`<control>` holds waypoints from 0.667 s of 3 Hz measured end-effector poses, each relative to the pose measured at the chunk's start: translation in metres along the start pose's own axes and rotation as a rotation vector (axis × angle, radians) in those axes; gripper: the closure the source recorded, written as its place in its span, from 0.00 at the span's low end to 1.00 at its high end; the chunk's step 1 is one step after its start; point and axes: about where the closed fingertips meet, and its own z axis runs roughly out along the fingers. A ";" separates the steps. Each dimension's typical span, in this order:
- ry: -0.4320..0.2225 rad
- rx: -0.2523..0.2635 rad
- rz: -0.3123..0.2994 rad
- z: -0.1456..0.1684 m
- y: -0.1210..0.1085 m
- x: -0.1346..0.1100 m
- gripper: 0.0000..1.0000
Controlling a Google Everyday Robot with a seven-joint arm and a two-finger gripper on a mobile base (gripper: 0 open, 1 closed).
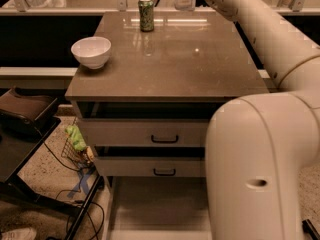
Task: Move blue plastic bottle near green can
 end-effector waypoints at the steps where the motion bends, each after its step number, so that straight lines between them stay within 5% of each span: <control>1: 0.004 0.104 0.010 0.021 -0.040 0.028 1.00; 2: 0.002 0.135 0.043 0.035 -0.051 0.049 1.00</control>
Offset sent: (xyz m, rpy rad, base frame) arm 0.0839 -0.0460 -0.0643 0.0826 0.0279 -0.1730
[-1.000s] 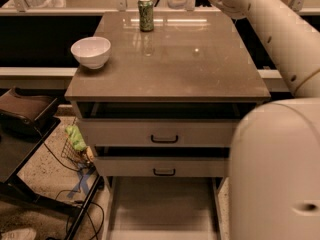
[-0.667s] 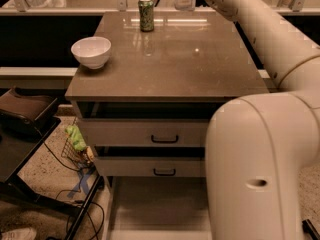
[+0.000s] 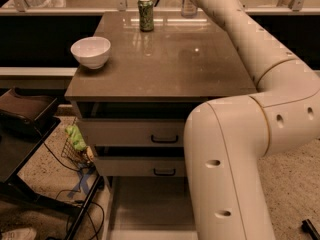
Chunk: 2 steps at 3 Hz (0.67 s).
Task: Move blue plastic bottle near green can
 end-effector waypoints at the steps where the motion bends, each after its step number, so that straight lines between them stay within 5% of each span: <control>1: 0.000 0.004 0.033 0.013 -0.002 0.020 1.00; 2: 0.005 0.001 0.053 0.023 -0.002 0.038 1.00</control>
Offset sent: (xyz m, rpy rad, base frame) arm 0.0425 0.0029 -0.0540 0.0730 0.0279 0.0038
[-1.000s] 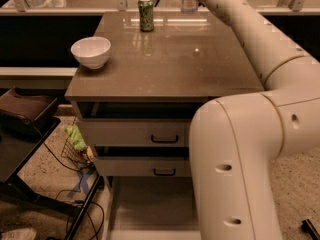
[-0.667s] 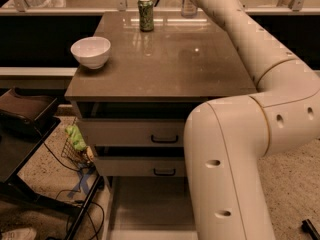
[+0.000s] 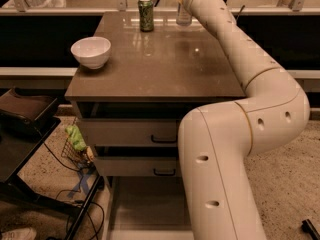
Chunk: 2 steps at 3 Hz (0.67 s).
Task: Move blue plastic bottle near green can
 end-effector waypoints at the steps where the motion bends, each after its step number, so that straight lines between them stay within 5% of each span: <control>1: 0.003 -0.008 0.010 0.009 0.005 0.019 1.00; 2: 0.021 -0.011 0.005 0.013 0.009 0.035 1.00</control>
Offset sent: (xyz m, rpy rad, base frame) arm 0.0136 0.0196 -0.0543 -0.0149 0.0434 0.0147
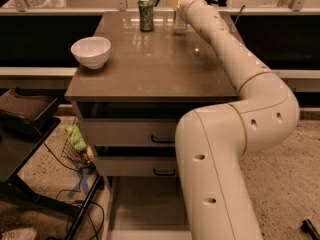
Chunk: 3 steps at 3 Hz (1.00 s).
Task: Move blue plastic bottle near green can
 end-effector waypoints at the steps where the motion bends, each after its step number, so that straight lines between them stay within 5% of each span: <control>1: 0.021 0.005 -0.015 0.005 0.006 0.019 1.00; 3: 0.023 0.007 -0.016 0.005 0.007 0.017 1.00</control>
Offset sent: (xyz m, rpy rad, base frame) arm -0.0138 0.0195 -0.0427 -0.0362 0.0278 -0.0271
